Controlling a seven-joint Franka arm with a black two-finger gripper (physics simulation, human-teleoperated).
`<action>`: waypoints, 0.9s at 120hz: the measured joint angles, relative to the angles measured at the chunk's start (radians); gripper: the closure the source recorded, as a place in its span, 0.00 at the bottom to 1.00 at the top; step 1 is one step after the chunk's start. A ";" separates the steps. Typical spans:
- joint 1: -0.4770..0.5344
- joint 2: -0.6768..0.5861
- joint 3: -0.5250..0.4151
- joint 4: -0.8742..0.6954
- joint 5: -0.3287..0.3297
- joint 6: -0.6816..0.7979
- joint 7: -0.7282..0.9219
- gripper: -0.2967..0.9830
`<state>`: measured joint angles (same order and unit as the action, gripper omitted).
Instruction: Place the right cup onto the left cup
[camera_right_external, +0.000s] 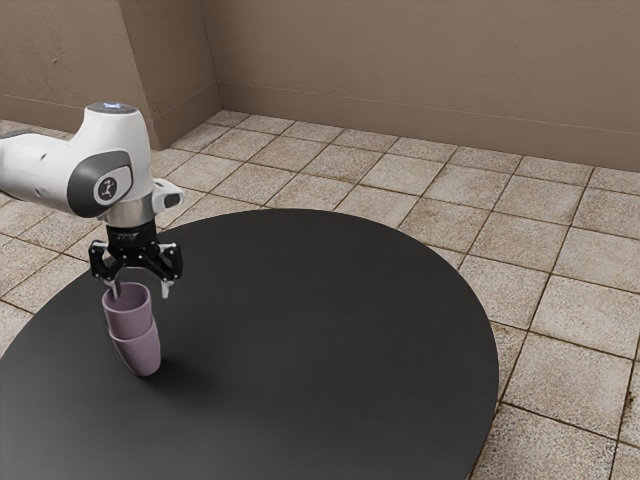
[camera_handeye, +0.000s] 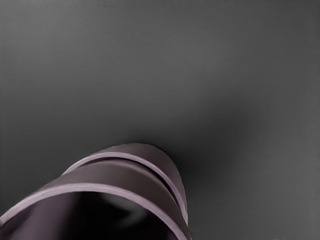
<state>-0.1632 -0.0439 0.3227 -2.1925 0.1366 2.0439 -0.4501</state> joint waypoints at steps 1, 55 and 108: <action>0.000 -0.001 0.000 0.000 0.000 0.000 0.000 0.30; -0.029 -0.074 -0.021 0.171 -0.024 -0.109 0.036 0.25; -0.091 -0.017 -0.149 0.559 -0.062 -0.367 0.284 0.25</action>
<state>-0.2538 -0.0611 0.1734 -1.6334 0.0749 1.6766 -0.1657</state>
